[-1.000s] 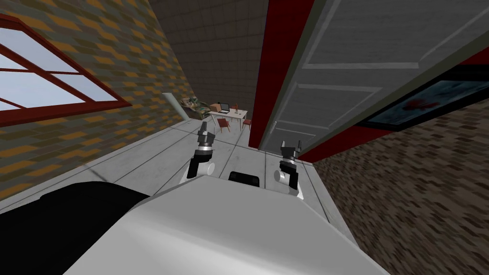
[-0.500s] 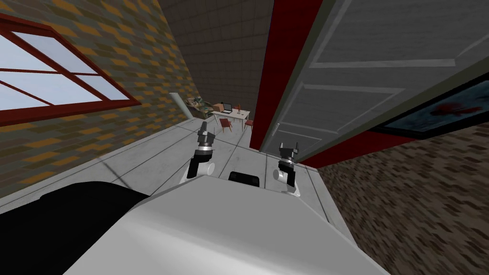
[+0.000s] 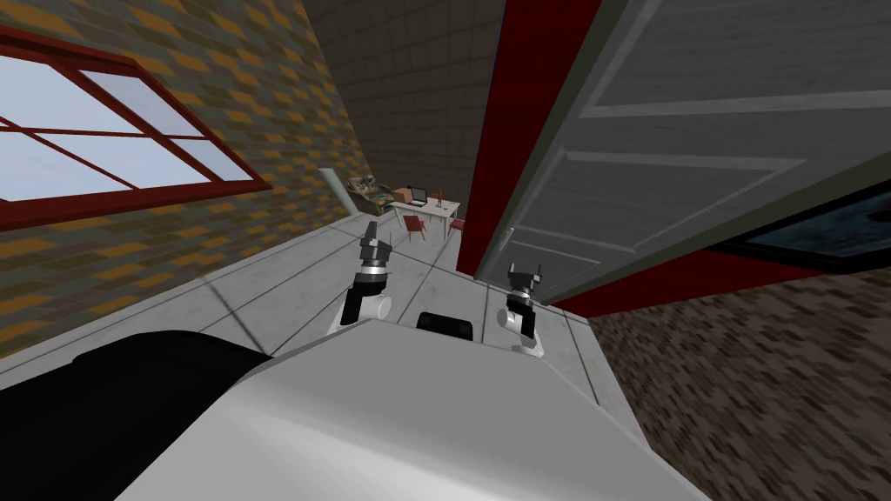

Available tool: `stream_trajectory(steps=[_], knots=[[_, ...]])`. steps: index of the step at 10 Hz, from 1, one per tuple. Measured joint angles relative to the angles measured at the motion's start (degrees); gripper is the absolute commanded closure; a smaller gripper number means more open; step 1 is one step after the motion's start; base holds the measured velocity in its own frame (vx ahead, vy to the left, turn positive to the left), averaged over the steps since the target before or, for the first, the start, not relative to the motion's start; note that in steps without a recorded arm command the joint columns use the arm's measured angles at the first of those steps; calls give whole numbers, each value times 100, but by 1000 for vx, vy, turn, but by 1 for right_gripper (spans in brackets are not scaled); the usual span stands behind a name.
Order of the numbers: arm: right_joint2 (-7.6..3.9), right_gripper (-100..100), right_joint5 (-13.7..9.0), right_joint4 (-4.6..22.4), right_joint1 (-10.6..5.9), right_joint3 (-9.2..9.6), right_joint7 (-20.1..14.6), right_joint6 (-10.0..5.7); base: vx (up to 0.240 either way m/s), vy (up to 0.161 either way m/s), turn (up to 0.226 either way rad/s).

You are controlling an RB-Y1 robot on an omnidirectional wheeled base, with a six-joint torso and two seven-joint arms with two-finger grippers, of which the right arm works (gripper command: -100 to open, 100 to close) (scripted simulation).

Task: Pull the door open

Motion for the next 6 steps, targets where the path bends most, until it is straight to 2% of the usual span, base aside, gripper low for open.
stream_trajectory(steps=[2, 6], knots=[[-40, -100, -127, 353, -118, -47, -274, -122, 56, -52, 95], [-39, -100, -281, 873, -307, -100, -616, -280, 50, -53, 97]])
